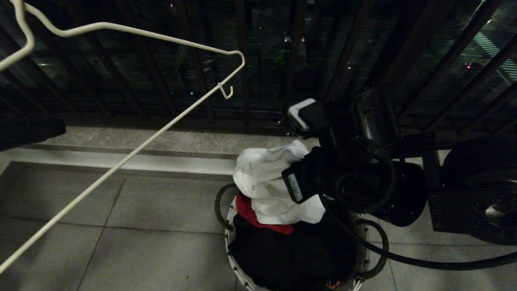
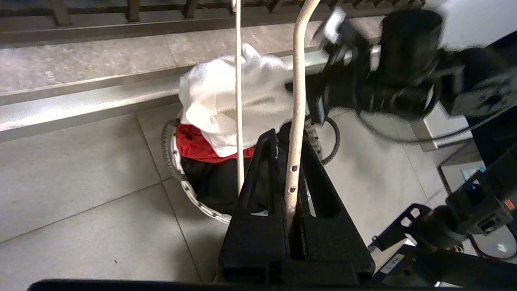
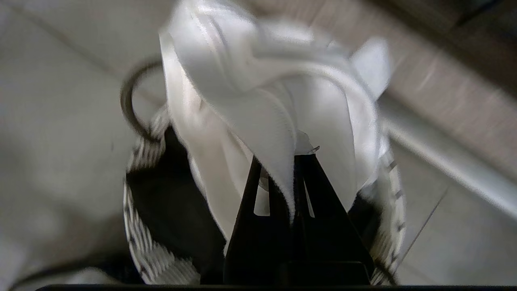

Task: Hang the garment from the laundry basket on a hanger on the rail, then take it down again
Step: Hang the clothes on the clothes rack

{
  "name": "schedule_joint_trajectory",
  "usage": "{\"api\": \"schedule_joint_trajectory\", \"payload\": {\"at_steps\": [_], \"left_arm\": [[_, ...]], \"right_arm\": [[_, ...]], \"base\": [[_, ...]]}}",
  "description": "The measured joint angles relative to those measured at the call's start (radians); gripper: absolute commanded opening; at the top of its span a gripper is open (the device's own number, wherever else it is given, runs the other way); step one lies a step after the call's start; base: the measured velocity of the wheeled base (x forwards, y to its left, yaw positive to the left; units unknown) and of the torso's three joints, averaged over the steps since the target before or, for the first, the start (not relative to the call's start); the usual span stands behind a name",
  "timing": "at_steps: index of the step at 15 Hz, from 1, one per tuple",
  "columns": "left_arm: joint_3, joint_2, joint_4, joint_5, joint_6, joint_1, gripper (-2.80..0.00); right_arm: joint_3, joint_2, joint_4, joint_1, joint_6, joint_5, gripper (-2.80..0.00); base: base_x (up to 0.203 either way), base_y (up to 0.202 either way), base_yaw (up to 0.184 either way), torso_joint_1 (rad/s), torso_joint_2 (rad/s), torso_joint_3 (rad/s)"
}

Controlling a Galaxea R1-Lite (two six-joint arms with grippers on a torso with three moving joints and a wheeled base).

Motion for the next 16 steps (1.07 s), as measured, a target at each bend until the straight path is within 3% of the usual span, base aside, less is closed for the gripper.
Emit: {"api": "schedule_joint_trajectory", "payload": {"at_steps": [4, 5, 11, 16], "left_arm": [[0.000, -0.002, -0.001, 0.010, 0.000, 0.001, -2.80], [0.000, -0.001, -0.001, 0.010, 0.000, 0.001, -2.80], [0.002, 0.005, -0.003, 0.010, 0.000, 0.002, -2.80], [0.002, 0.004, -0.003, 0.010, -0.001, 0.002, -2.80]], "right_arm": [[0.058, 0.043, -0.065, -0.001, 0.008, 0.006, -2.80], [0.062, 0.048, -0.070, -0.001, 0.007, 0.005, 0.00], [0.104, 0.046, -0.067, -0.001, -0.013, 0.001, 0.00], [0.116, 0.046, -0.099, -0.001, -0.168, -0.012, 0.00]], "base": [[0.000, 0.000, 0.000, 0.000, 0.00, 0.000], [0.000, 0.000, 0.000, 0.000, 0.00, 0.000], [0.000, 0.000, 0.000, 0.000, 0.00, 0.000], [0.000, 0.000, 0.000, 0.000, 0.00, 0.000]]}}
